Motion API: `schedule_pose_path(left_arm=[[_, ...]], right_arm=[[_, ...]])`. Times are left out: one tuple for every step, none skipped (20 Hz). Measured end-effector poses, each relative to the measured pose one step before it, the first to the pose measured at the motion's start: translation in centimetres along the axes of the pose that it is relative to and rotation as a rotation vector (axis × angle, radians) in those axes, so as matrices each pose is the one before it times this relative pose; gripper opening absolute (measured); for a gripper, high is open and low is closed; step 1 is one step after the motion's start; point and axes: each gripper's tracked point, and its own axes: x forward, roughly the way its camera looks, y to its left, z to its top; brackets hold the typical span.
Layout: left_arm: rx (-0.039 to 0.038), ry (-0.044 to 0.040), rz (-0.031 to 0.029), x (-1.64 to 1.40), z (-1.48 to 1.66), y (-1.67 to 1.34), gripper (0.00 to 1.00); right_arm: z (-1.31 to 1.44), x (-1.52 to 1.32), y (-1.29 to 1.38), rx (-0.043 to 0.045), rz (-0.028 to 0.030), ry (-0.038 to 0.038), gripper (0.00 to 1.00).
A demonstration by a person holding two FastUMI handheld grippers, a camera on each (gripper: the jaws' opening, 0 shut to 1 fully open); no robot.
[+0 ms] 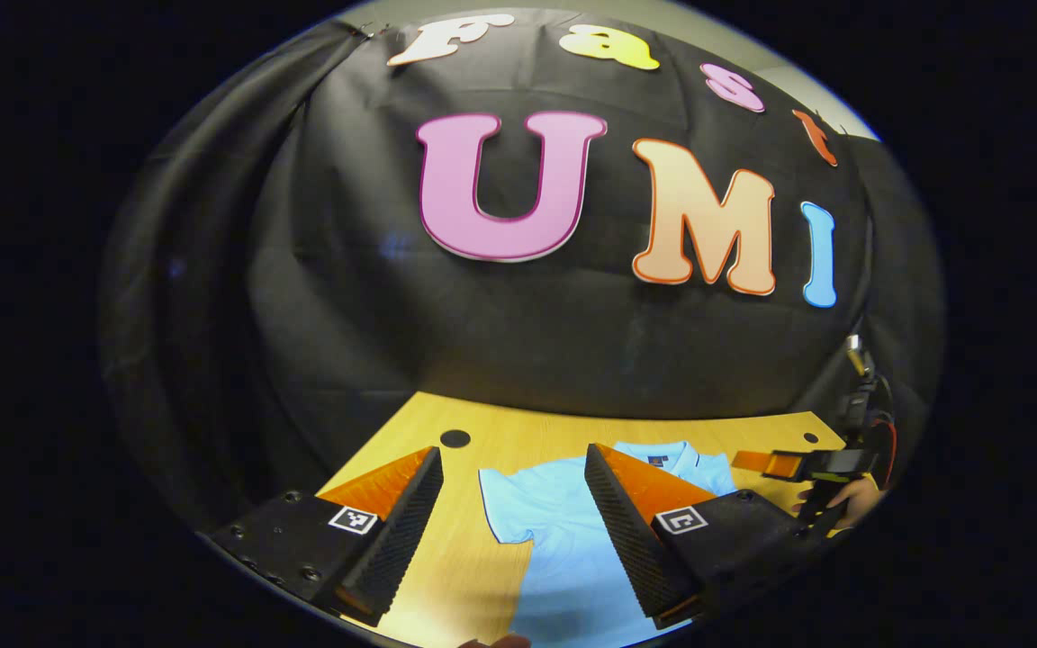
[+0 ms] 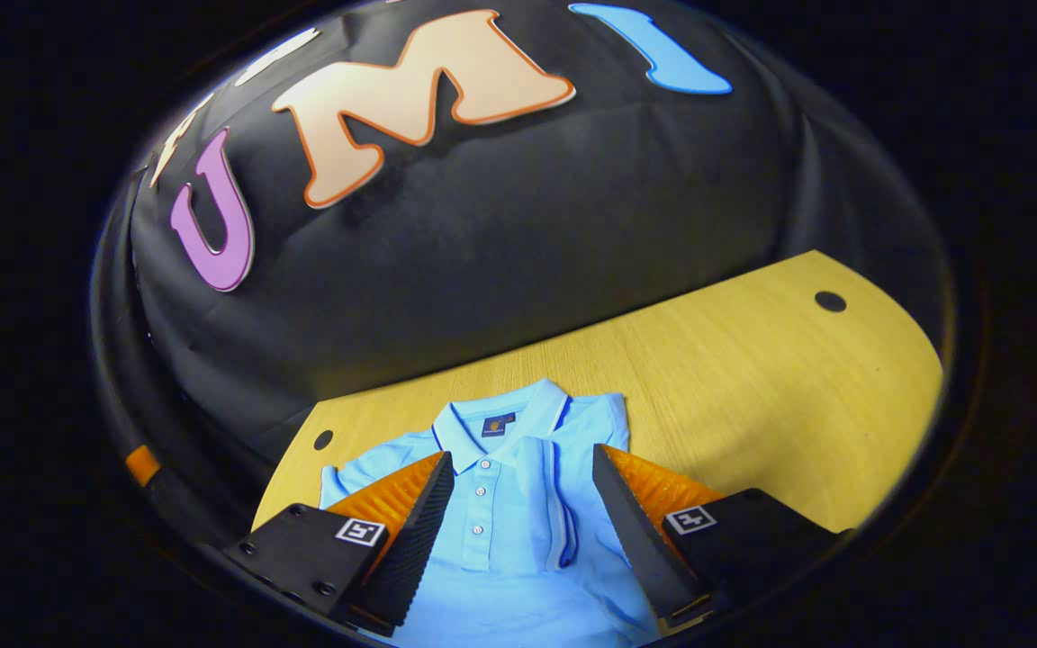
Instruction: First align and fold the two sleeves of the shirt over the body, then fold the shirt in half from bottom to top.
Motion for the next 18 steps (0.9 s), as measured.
schedule_pose_path(left_arm=[[-0.00675, 0.02071, -0.00544, 1.234, -0.832, 0.273, 0.96], [-0.00466, 0.01981, -0.0061, 1.272, -0.788, 0.123, 0.96], [-0.00115, 0.02258, -0.00617, 1.094, -0.818, 0.186, 0.96], [0.00416, 0.01905, -0.00374, 1.28, -0.79, 0.223, 0.96], [0.00568, 0.02483, -0.00649, 1.079, -0.873, 0.096, 0.96], [0.00648, 0.02059, -0.00551, 1.07, -0.836, 0.058, 0.96], [0.00857, 0.02006, -0.00543, 0.936, -0.926, 0.094, 0.96], [0.00243, 0.02293, -0.00114, 1.07, -0.89, 0.028, 0.96], [-0.00204, 0.01847, 0.00102, 1.221, -0.644, -0.083, 0.96], [-0.00891, 0.01444, -0.0003, 1.175, -0.622, -0.014, 0.96], [-0.01078, 0.02532, 0.0009, 0.965, -0.989, 0.036, 0.95], [-0.00824, 0.01899, 0.00626, 1.153, -0.763, 0.235, 0.96], [-0.0055, 0.02164, 0.0079, 0.831, -0.681, 0.292, 0.96], [-0.01002, 0.01183, 0.00834, 0.911, -0.431, 0.189, 0.96], [-0.01107, 0.01553, 0.00549, 0.708, -0.435, 0.135, 0.96], [-0.00647, 0.00864, 0.00167, 0.651, -0.231, 0.004, 0.96], [0.00367, 0.01012, 0.01395, 0.693, -0.351, 0.259, 0.96], [0.01126, 0.00362, 0.01147, 0.564, -0.23, 0.221, 0.95]], right_arm=[[0.447, -1.487, -0.753, -0.02377, -0.01385, -0.01539, 0.97], [0.14, -1.195, -0.624, -0.01712, -0.01052, -0.00694, 0.97], [-0.01, -1.348, -0.978, -0.0169, -0.01635, -0.00143, 0.97], [-0.262, -1.07, -0.896, -0.01018, -0.01799, -0.00022, 0.97], [-0.295, -1.131, -1.2, -0.01135, -0.02401, 0.00379, 0.97], [-0.559, -1.021, -1.404, -0.00537, -0.02938, 0.00635, 0.97], [-0.557, -0.849, -1.224, 0.00387, -0.02705, 0.00679, 0.97], [-0.459, -0.673, -0.994, 0.00942, -0.02494, 0.00295, 0.97], [-0.544, -0.77, -1.092, 0.01694, -0.02374, 0.0087, 0.97], [-0.399, -0.553, -0.787, 0.01451, -0.0139, 0.00925, 0.97], [-0.237, -0.429, -0.769, 0.00694, -0.01673, 0.00685, 0.97], [-0.195, -0.327, -0.886, -0.00201, -0.01884, 0.00269, 0.97], [0.129, -0.326, -0.587, -0.0059, -0.0093, -0.00426, 0.97], [0.092, -0.436, -0.225, -0.00697, -0.00302, -0.00777, 0.97], [0.121, -0.346, -0.275, -0.01166, -0.00556, -0.00683, 0.97], [-0.059, -0.306, -0.41, -0.01196, -0.00808, -0.0039, 0.97], [-0.001, -0.214, -0.328, -0.00848, -0.00854, -0.00042, 0.97], [-0.084, -0.303, -0.202, -0.00456, -0.00608, 0.00049, 0.97]])
